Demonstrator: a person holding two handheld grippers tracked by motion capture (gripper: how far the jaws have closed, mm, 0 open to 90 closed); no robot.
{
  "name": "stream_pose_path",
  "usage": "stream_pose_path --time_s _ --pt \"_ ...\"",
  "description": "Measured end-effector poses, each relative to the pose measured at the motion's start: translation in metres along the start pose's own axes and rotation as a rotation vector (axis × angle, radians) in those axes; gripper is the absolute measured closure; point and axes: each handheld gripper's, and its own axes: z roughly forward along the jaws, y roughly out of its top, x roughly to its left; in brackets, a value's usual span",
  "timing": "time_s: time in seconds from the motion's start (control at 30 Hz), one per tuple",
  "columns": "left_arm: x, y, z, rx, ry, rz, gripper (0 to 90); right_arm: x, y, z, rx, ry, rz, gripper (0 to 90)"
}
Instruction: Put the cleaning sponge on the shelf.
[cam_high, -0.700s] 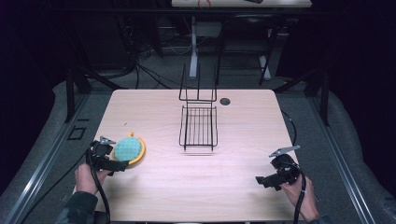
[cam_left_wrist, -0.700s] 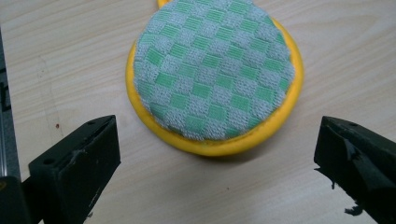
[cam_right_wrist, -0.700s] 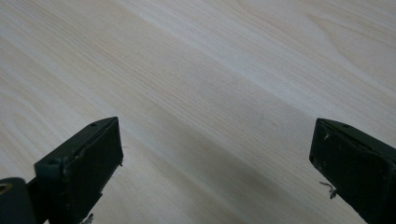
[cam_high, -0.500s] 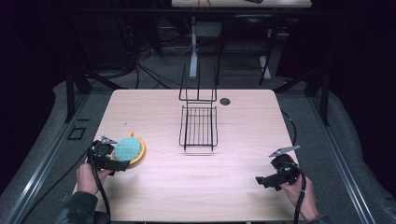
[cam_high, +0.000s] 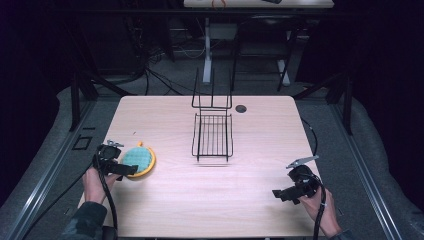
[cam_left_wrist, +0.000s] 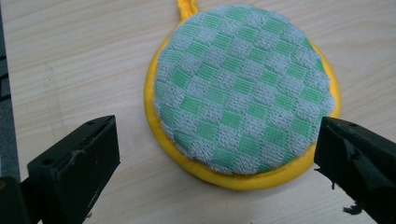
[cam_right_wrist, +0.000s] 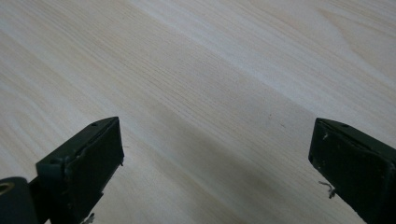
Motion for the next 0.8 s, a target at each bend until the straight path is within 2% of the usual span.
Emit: stream_pose_path --time_s 0.07,0.13,0.2,0.3,0.37,0.4,0.47,0.53,0.57,0.63,0.67,0.73,0.77,0.8 --pt "0.003 0.001 0.0 -0.015 0.009 -0.01 0.0 0.001 0.0 -0.001 -0.003 -0.006 0.001 2.3" --pt "0.007 0.003 0.002 -0.008 0.013 -0.016 0.5 0.001 0.001 -0.003 -0.031 -0.01 -0.003 0.8" --pt "0.013 0.005 0.004 -0.016 0.005 -0.053 0.6 0.001 0.001 -0.004 -0.038 -0.009 0.004 0.7" --pt "0.02 0.008 0.009 -0.013 0.004 -0.073 3.3 -0.001 0.001 -0.001 -0.015 -0.003 0.006 0.5" --pt "0.022 0.01 0.014 -0.009 0.008 -0.072 5.2 0.0 0.001 0.0 -0.016 0.0 0.011 0.5" --pt "0.024 0.012 0.02 0.006 -0.007 -0.078 7.0 0.001 0.001 -0.001 -0.017 0.003 0.002 0.5" --pt "0.025 0.013 0.022 0.007 -0.019 -0.087 9.2 0.001 0.001 -0.001 -0.019 0.001 -0.003 0.5" --pt "0.027 0.017 0.025 0.002 -0.034 -0.103 15.7 0.001 0.001 -0.001 -0.021 0.002 0.002 0.5" --pt "0.027 0.019 0.027 0.002 -0.038 -0.106 15.7 0.001 0.001 -0.001 -0.021 0.002 0.002 0.5" --pt "0.025 0.02 0.03 0.002 -0.039 -0.104 21.7 0.0 0.001 0.0 -0.014 0.001 -0.007 0.2" --pt "0.023 0.021 0.031 -0.003 -0.045 -0.105 24.3 0.001 0.001 -0.001 -0.017 -0.009 0.003 0.0" --pt "0.022 0.02 0.031 -0.002 -0.055 -0.106 26.1 0.0 0.001 -0.001 -0.031 -0.008 0.002 0.0" --pt "0.022 0.02 0.031 -0.006 -0.064 -0.109 34.2 0.0 0.001 -0.003 -0.036 -0.011 0.0 0.0" --pt "0.02 0.018 0.031 -0.016 -0.077 -0.109 37.3 0.001 0.001 -0.003 -0.035 -0.014 -0.003 0.0"
